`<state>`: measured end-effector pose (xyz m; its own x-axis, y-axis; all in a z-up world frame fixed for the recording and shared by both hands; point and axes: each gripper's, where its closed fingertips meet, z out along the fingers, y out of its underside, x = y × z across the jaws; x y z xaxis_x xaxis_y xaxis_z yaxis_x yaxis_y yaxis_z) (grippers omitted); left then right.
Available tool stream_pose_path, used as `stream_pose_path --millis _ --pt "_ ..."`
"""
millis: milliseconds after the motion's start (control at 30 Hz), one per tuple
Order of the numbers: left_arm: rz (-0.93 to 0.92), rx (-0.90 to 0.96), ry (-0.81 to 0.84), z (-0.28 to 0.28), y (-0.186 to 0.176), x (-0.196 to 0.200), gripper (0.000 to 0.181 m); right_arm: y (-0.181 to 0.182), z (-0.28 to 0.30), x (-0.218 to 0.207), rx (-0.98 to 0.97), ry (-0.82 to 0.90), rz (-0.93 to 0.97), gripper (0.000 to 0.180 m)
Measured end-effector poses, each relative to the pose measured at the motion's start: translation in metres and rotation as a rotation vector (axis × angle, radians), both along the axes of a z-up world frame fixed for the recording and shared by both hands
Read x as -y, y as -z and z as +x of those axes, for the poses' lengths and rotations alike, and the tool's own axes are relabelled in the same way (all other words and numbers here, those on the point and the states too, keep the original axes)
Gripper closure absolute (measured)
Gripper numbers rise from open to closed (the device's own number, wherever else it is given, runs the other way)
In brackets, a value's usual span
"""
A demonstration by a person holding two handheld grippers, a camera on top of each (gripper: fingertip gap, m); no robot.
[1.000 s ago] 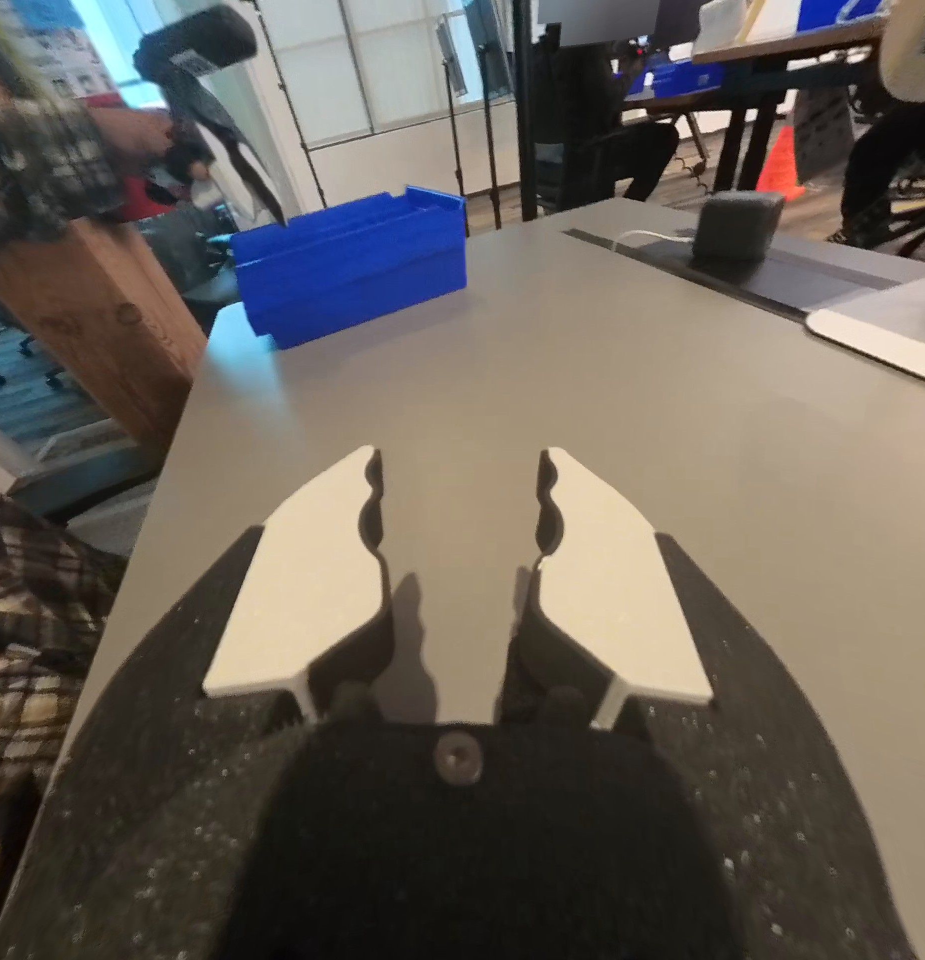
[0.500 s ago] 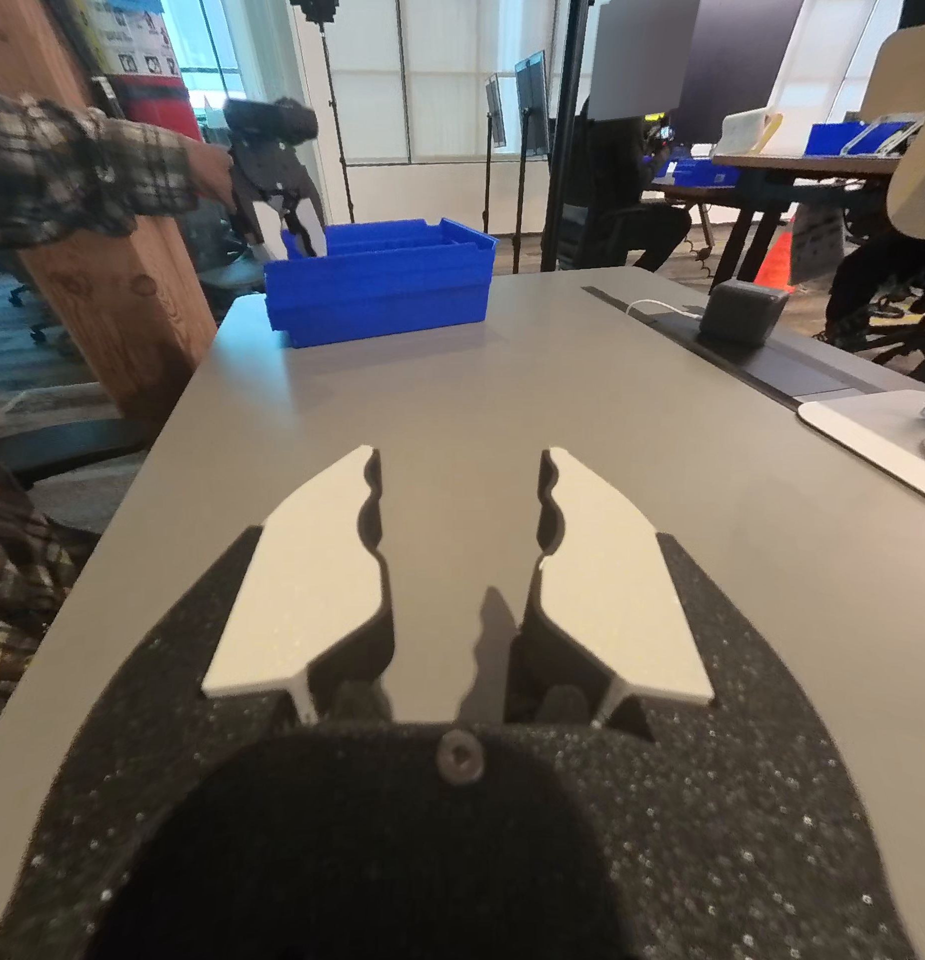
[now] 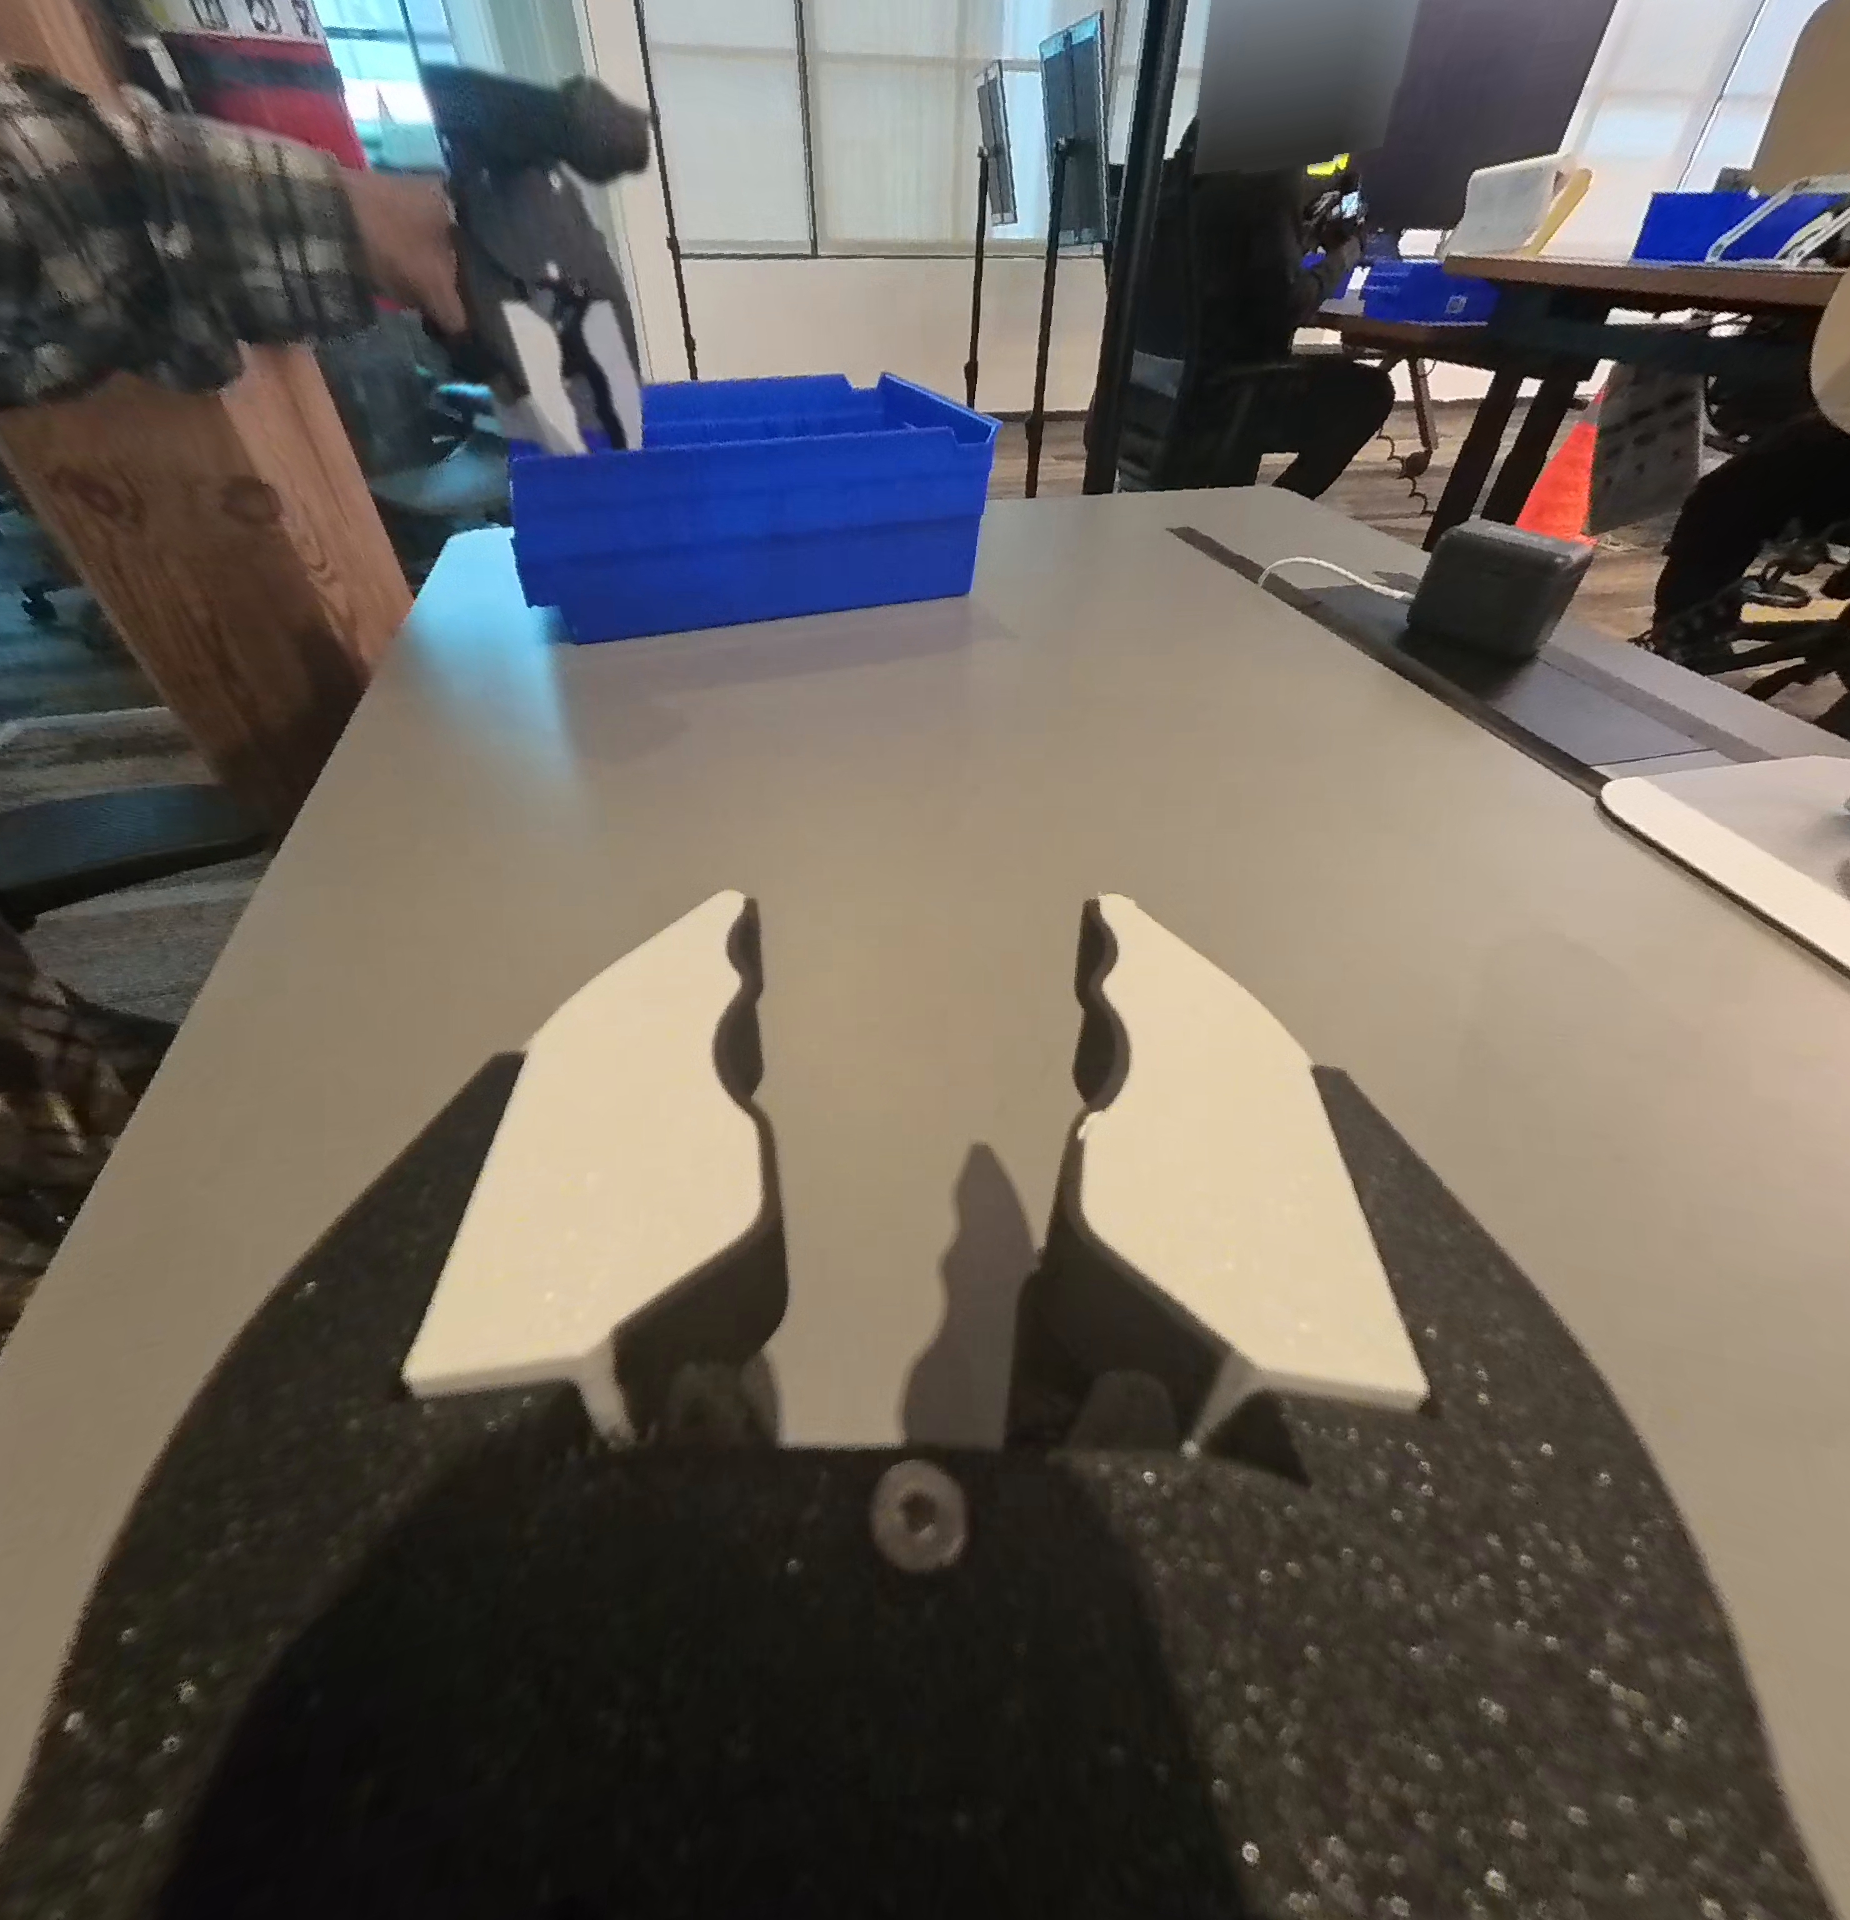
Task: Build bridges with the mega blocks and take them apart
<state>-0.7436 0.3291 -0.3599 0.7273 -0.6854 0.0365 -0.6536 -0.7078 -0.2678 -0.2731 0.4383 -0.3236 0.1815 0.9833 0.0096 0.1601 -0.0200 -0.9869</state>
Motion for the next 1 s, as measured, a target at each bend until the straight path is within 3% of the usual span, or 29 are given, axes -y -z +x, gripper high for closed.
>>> stream_pose_path --millis 33,233,400,533,633,800,1000 --pt "0.032 0.007 -0.023 -0.002 -0.012 -0.005 0.152 0.0 0.0 0.0 -0.001 0.002 -0.001 0.122" --pt "0.308 0.13 -0.082 0.028 -0.104 -0.055 0.152 -0.005 0.002 -0.001 -0.025 0.008 -0.002 0.121" --pt "0.56 0.576 0.006 0.165 -0.164 -0.102 0.152 -0.025 0.005 -0.002 -0.137 0.022 0.048 0.112" --pt "0.553 1.072 0.12 0.298 -0.157 -0.115 0.152 -0.049 0.002 -0.003 -0.251 0.031 0.109 0.104" --pt "0.459 1.331 0.206 0.372 -0.136 -0.117 0.152 -0.071 -0.002 -0.002 -0.269 0.015 0.142 0.111" --pt "0.37 1.453 0.273 0.427 -0.11 -0.116 0.152 -0.082 -0.006 -0.006 -0.196 -0.035 0.174 0.121" --pt "0.352 1.446 0.299 0.431 -0.102 -0.113 0.152 -0.067 -0.022 -0.006 -0.08 -0.138 0.147 0.123"
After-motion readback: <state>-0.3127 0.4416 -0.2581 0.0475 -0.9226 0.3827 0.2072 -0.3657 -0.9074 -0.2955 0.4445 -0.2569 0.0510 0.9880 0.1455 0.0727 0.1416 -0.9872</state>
